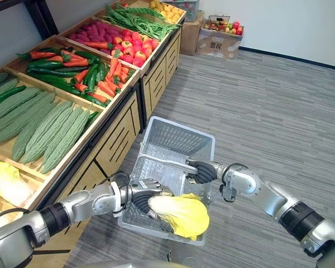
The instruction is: Pick vegetable in the basket
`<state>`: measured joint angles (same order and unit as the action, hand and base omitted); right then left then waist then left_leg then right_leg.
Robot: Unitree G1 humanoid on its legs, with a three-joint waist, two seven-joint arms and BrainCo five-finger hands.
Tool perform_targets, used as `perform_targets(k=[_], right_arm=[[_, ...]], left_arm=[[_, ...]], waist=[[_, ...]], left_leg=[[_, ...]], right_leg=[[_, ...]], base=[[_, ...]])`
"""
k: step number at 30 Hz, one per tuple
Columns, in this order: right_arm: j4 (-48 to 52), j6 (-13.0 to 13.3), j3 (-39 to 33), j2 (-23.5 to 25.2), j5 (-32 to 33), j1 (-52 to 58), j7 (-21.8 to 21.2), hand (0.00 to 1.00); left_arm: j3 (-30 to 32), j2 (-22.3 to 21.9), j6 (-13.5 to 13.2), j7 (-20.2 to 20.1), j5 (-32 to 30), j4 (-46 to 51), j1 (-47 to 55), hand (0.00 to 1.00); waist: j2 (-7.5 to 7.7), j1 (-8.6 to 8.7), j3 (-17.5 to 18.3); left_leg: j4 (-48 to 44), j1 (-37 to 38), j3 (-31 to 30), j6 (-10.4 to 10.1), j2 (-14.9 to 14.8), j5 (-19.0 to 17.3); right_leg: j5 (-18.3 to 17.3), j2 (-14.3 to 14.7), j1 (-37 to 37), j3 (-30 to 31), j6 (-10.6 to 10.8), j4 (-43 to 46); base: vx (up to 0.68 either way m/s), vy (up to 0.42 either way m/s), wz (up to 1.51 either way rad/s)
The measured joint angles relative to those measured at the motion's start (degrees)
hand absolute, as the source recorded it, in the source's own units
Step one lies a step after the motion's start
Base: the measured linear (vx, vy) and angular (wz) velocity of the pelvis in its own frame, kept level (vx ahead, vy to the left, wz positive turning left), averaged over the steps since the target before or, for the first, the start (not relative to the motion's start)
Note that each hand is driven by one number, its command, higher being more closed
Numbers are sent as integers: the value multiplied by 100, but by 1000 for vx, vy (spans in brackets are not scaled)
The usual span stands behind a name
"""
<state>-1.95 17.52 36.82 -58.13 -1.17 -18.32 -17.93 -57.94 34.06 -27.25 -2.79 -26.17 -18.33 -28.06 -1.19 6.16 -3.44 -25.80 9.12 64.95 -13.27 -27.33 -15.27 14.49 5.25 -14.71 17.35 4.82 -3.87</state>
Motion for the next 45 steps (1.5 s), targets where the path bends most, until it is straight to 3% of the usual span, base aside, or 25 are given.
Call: perform_targets(k=[12, 13, 25, 35, 45], right_arm=[[-136, 4, 0, 65, 0, 0, -1, 100], [-146, 4, 0, 69, 0, 0, -1, 100], [-303, -31, -282, 190, -2, 314, -18, 100], [-320, -35, -958, 596, -2, 657, -14, 100], [-708, -60, -1427, 775, -120, 944, 82, 100]], left_arm=[[-264, 183, -15, 11, -657, -92, -315, 100], [-264, 184, -13, 16, -664, -155, -355, 0], [-164, 165, 10, 82, -884, -290, -387, 0], [465, -220, 122, 256, -821, -259, -379, 0], [314, -491, -38, 252, -96, 1106, -311, 0]], waist=[[-2, 18, -2], [-3, 24, -2], [25, -32, -31], [67, -74, -190], [88, -177, -328]], left_leg=[[63, -31, -70, -3, -2, 43], [64, -62, -109, 2, -8, 50], [140, -255, -312, 2, 5, 65], [213, -281, -453, 17, 66, 69], [272, -316, -627, 54, 203, 70]], right_leg=[[-31, -3, 6, -90, -42, 1], [-34, -9, 4, -124, -47, 0], [-97, -107, -4, -362, -69, -43], [-91, -190, 105, -516, -70, -43], [-121, -356, 194, -653, -27, -34]], base=[[-3, -1, 2], [-7, -9, 10], [-1, -3, 10], [6, 10, 8], [-36, 2, 10]])
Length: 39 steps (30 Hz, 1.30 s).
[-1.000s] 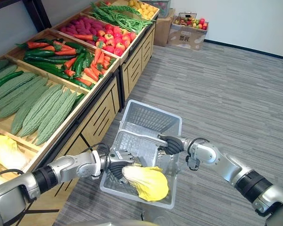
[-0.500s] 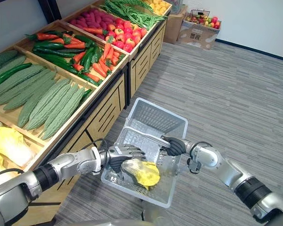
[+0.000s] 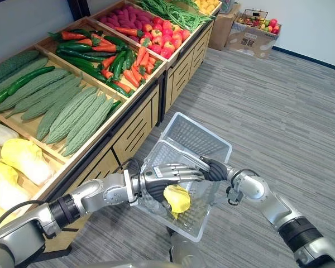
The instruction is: Pick vegetable in the basket
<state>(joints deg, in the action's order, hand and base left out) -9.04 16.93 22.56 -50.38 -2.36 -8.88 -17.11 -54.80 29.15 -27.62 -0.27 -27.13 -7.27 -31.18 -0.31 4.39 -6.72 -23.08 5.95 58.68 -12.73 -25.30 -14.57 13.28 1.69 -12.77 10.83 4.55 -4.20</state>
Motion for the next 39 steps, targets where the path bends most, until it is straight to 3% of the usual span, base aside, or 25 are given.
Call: perform_targets(k=[3, 9, 17, 23, 26, 27, 30, 33, 36, 38, 39], right_arm=[[-118, -5, -64, 18, -10, 10, 117, 100], [-450, -35, -270, 95, -140, -2, 314, 100], [-955, -76, -752, 251, -229, 62, 434, 100], [-1453, -206, -1780, 668, -229, 649, 691, 100], [-1906, -252, -2395, 941, -234, 955, 883, 100], [-1934, -259, -2447, 969, -234, 980, 901, 100], [-2483, -268, -2894, 1270, -231, 1056, 1106, 100], [-3098, -311, -3258, 1462, -233, 1056, 1263, 100], [-3688, -455, -3662, 1736, -234, 1063, 1354, 100], [-3990, -507, -3920, 1921, -309, 1073, 1430, 100], [-4184, -537, -4195, 2096, -390, 1081, 1489, 100]], left_arm=[[-177, 12, -62, -25, 48, 206, 0, 0], [-618, 200, -183, -265, 777, 988, -6, 0], [-772, 788, -192, -520, 1406, 1914, 34, 0], [412, 1315, -169, -449, 1569, 2226, 1030, 0], [1241, 1624, -137, -423, 1547, 2235, 1922, 0], [1308, 1639, -127, -422, 1542, 2235, 1990, 0], [2275, 1652, -43, -372, 1463, 2228, 2834, 0], [3243, 1472, 75, -294, 1452, 2213, 3413, 0], [4243, 967, 227, -124, 1442, 2171, 3825, 0], [4765, 504, 335, 15, 1375, 2154, 4017, 0], [5198, 49, 415, 104, 1252, 2154, 4159, 0]], waist=[[-27, 4, -23], [-68, -22, -52], [-159, -141, -94], [-207, -273, -89], [-197, -314, -85], [-196, -312, -86], [-174, -342, -89], [-154, -342, -92], [-119, -409, -87], [-105, -465, -79], [-89, -469, -71]], left_leg=[[-10, -34, -30, 1, -5, 1], [-42, -133, -121, 8, -27, 6], [-84, -202, -218, 7, -31, 4], [-79, -602, -796, 140, 34, 87], [109, -800, -1259, 250, 242, 151], [113, -807, -1289, 255, 255, 154], [329, -1067, -1761, 400, 518, 276], [580, -1216, -2187, 520, 786, 495], [818, -1350, -2574, 630, 1054, 687], [924, -1372, -2785, 689, 1184, 753], [1028, -1380, -2938, 735, 1288, 814]], right_leg=[[0, -1, -17, -16, 0, 0], [3, -8, -88, -84, -3, 24], [1, -52, -84, -152, 0, 49], [-4, -265, -67, -642, 4, 40], [-117, -482, 58, -1021, 74, 23], [-133, -500, 67, -1044, 69, 17], [-131, -726, 150, -1384, 71, -127], [-76, -906, 221, -1711, 118, -184], [-75, -1035, 280, -2032, 137, -185], [-78, -1120, 354, -2181, 141, -185], [-92, -1197, 425, -2323, 158, -185]], base=[[-3, -4, 2], [1, -11, 4], [-12, -7, 5], [-27, -10, 45], [-40, 24, 67], [-30, 32, 58], [-7, 43, 65], [18, 39, 73], [33, 37, 65], [31, 61, 53], [2, 56, 53]])
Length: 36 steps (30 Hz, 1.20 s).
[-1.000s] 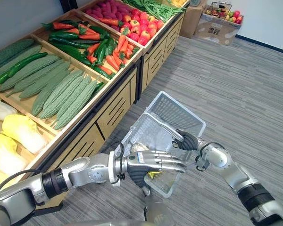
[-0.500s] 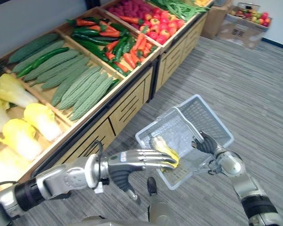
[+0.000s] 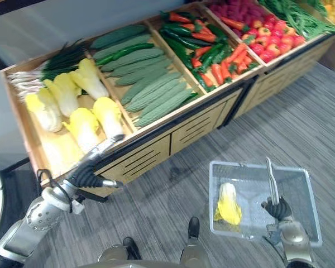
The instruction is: Pick vegetable in the basket
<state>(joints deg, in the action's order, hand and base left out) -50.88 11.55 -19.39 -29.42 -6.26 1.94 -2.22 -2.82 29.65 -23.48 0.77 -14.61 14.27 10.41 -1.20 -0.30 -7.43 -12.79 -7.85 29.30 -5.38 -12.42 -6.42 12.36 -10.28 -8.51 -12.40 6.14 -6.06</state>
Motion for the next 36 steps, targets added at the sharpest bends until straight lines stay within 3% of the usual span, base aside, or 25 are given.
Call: perform_targets(k=[6, 10, 13, 18, 20, 26, 30, 36], right_arm=[[-516, -138, -800, 679, 5, 85, 288, 100], [-863, -216, -1192, 960, 3, 179, 364, 100], [-876, -315, -1310, 1195, 4, 249, 473, 100], [-841, -360, -1414, 1621, 5, 359, 637, 100], [-779, -385, -1419, 1834, 5, 425, 684, 100], [-598, -516, -1398, 2159, 0, 480, 700, 100], [-690, -540, -1359, 2158, -38, 403, 707, 100], [-871, -533, -1092, 2146, -51, 274, 825, 100]], left_arm=[[1331, -1714, 437, 608, -12, -5, 517, 0], [2232, -2521, 673, 1164, -18, -118, 554, 0], [2852, -2824, 901, 1593, -15, -488, 492, 0], [3418, -2989, 1277, 2214, 13, -1464, 433, 0], [3838, -3030, 1439, 2391, 268, -2335, 282, 0], [4638, -2999, 1694, 2348, 1213, -4785, 194, 0], [4841, -2944, 1790, 2024, 1454, -6359, 217, 0], [4594, -2893, 1802, 1742, 1431, -6879, 228, 0]], waist=[[165, -68, 89], [216, -165, 186], [235, -168, 323], [371, -179, 467], [468, -168, 542], [532, -127, 684], [501, -101, 682], [498, -99, 679]], left_leg=[[576, 0, -473, 73, 406, 287], [1095, 38, -915, 72, 648, 609], [1487, 154, -1067, 101, 728, 864], [1767, 367, -1129, 118, 739, 989], [1843, 426, -1124, 112, 747, 1007], [1853, 514, -1092, 134, 760, 938], [1854, 514, -1099, 115, 784, 924], [1851, 619, -1049, 66, 784, 896]], right_leg=[[-90, -289, 120, -410, 115, 0], [-195, -404, 197, -769, 200, 8], [-194, -404, 232, -932, 205, 16], [-215, -383, 389, -1036, 219, 14], [-261, -383, 419, -1042, 166, 13], [-355, -391, 489, -1029, 177, 8], [-376, -392, 490, -1031, 187, 5], [-398, -379, 551, -961, 182, 7]], base=[[-16, 51, 46], [-8, 48, 47], [48, 49, 29], [19, 20, 9], [0, 0, 0], [21, 11, -2], [38, 13, 1], [36, 0, -5]])
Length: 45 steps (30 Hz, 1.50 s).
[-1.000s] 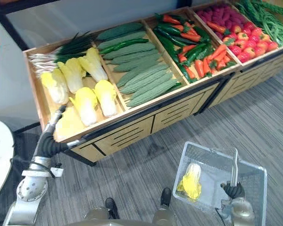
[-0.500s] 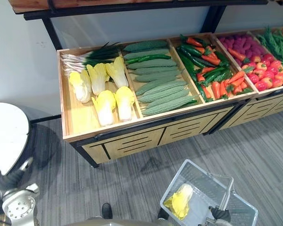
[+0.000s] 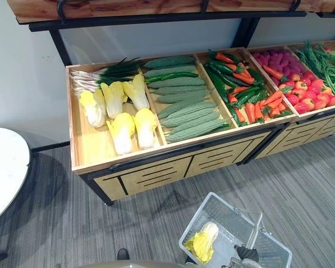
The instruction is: Pick vegetable in the basket
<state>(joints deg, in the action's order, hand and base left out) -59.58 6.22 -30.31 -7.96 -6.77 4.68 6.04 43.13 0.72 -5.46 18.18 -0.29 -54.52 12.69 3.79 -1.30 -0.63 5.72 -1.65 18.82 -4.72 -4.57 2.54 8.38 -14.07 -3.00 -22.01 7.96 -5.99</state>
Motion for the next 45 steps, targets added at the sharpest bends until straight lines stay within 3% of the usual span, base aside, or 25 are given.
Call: perform_targets(k=[8, 10, 11, 15, 17, 18, 19, 20, 21, 22, 24, 26, 31, 33, 35, 39, 41, 42, 43, 45], right_arm=[[-81, 35, 212, -4, 7, -18, 99, 100], [-168, 38, 211, -2, 18, -64, 110, 100], [-185, 38, 186, -1, 64, -51, 137, 100], [-133, 158, 31, 22, 114, -47, 212, 100], [73, 216, 46, 142, 120, -56, 227, 100], [216, 251, 91, 201, 130, -81, 239, 100], [335, 273, 236, 221, 150, -94, 231, 100], [368, 277, 321, 220, 222, -135, 229, 100], [443, 284, 396, 209, 246, -195, 241, 100], [451, 290, 437, 94, 247, -216, 257, 100], [391, 291, 626, -29, 242, -310, 223, 100], [198, 294, 717, -17, 235, -402, 210, 100], [2, 190, 811, -25, 230, -454, 203, 100], [10, 183, 841, -40, 223, -442, 203, 100], [40, 162, 840, -51, 214, -296, 212, 100], [267, 160, 890, -39, 219, 52, 214, 100], [376, 161, 1023, -64, 214, 110, 221, 100], [474, 160, 1187, -111, 176, 105, 218, 100], [492, 161, 1319, -186, 40, 27, 215, 100], [486, 170, 1392, -258, -7, -23, 161, 100]], left_arm=[[-778, 77, -21, -142, -100, -38, -14, 0], [-888, 96, -23, -172, -100, -35, -15, 0], [-1009, 124, -23, -197, -104, -36, -14, 0], [-1272, 205, -19, -261, -284, -38, -122, 0], [-1402, 281, -18, -263, -334, -40, -162, 0], [-1424, 306, -18, -266, -370, -39, -235, 0], [-1422, 294, -12, -276, -510, -52, -243, 0], [-1426, 258, -19, -280, -526, -45, -248, 0], [-1489, 219, -34, -288, -564, -13, -263, 0], [-1614, 217, -36, -308, -566, -18, -229, 0], [-1701, 212, -25, -353, -560, -26, -123, 0], [-1812, 204, -24, -409, -533, -24, -107, 0], [-1802, 133, -29, -515, -443, -27, -196, 0], [-1788, 67, -27, -514, -437, -38, -195, 0], [-1780, -33, -27, -511, -436, -46, -252, 0], [-1802, -71, -25, -512, -438, -164, -302, 0], [-1804, -59, -36, -499, -429, -132, -324, 0], [-1803, -58, -67, -484, -422, -110, -309, 0], [-1835, -60, -78, -472, -417, -15, -245, 0], [-1987, -97, -123, -455, -313, 94, -111, 0]], waist=[[31, 30, -21], [69, 29, -61], [122, 33, -115], [-13, 37, -259], [-57, 34, -293], [-80, 39, -374], [-250, 10, -426], [-260, -8, -482], [-263, 89, -624], [-244, 124, -722], [-236, 116, -728], [-222, 118, -722], [-204, 122, -720], [-201, 135, -732], [-349, 220, -770], [-366, 299, -757], [-327, 274, -780], [-300, 234, -800], [-269, 222, -827], [-269, 154, -863]], left_leg=[[-35, 187, 206, -27, -15, -122], [-378, 131, 246, -33, -69, -335], [-982, -24, 234, -36, -195, -684], [-2569, -498, 256, 19, -666, -1541], [-2999, -720, 457, 75, -843, -1809], [-3171, -730, 737, 152, -936, -1937], [-2991, -649, 1125, 336, -1061, -1871], [-2902, -578, 1396, 388, -1107, -1862], [-2669, -371, 1704, 480, -1047, -1790], [-2452, -95, 2069, 541, -963, -1722], [-2268, 108, 2605, 584, -907, -1683], [-2171, 282, 3272, 599, -880, -1659], [-2194, 331, 4476, 582, -915, -1571], [-2354, 415, 4995, 529, -1023, -1541], [-2728, 472, 5124, 484, -1488, -1513], [-3282, 706, 5047, 423, -2000, -1268], [-3607, 599, 4340, 396, -2087, -987], [-3817, 255, 3314, 352, -2024, -976], [-3683, -23, 1974, 134, -1578, -1243], [-3273, -83, 687, -5, -1012, -1412]], right_leg=[[-44, 24, 39, 206, -11, 31], [-129, 7, 44, 270, -18, 150], [-276, -18, 40, 300, -4, 374], [-514, 32, -193, 482, -1, 1095], [-358, 95, -461, 785, -23, 1208], [-3, 179, -607, 887, -159, 1147], [609, 277, -629, 931, -323, 677], [598, 301, -648, 781, -397, 755], [-249, 131, -789, 79, -594, 2015], [-918, -120, -756, -451, -663, 3070], [-1280, -274, -655, -839, -648, 3921], [-1548, -318, -278, -997, -481, 4440], [-2139, -263, 10, -1405, -233, 3386], [-2364, 6, 46, -1363, -416, 2608], [-2159, 522, 211, -1132, -591, 1998], [-2081, 901, 439, -748, -720, 1691], [-1998, 994, 457, -418, -850, 1548], [-1910, 1028, 460, -105, -939, 1431], [-1828, 986, 420, 212, -944, 1382], [-1701, 965, 442, 609, -940, 1269]], base=[[37, -12, -13], [33, -19, -15], [36, -26, -8], [0, 27, -22], [-49, 127, -74], [-188, 232, -126], [-172, 208, -137], [-210, 217, -135], [-149, 189, -126], [-159, 243, -133], [-108, 222, -146], [-109, 135, -153], [-66, -57, -132], [-33, -257, -130], [-4, -269, -91], [-74, -179, -62], [-63, -164, -83], [-50, -132, -119], [-32, -55, -128], [-5, 34, -129]])
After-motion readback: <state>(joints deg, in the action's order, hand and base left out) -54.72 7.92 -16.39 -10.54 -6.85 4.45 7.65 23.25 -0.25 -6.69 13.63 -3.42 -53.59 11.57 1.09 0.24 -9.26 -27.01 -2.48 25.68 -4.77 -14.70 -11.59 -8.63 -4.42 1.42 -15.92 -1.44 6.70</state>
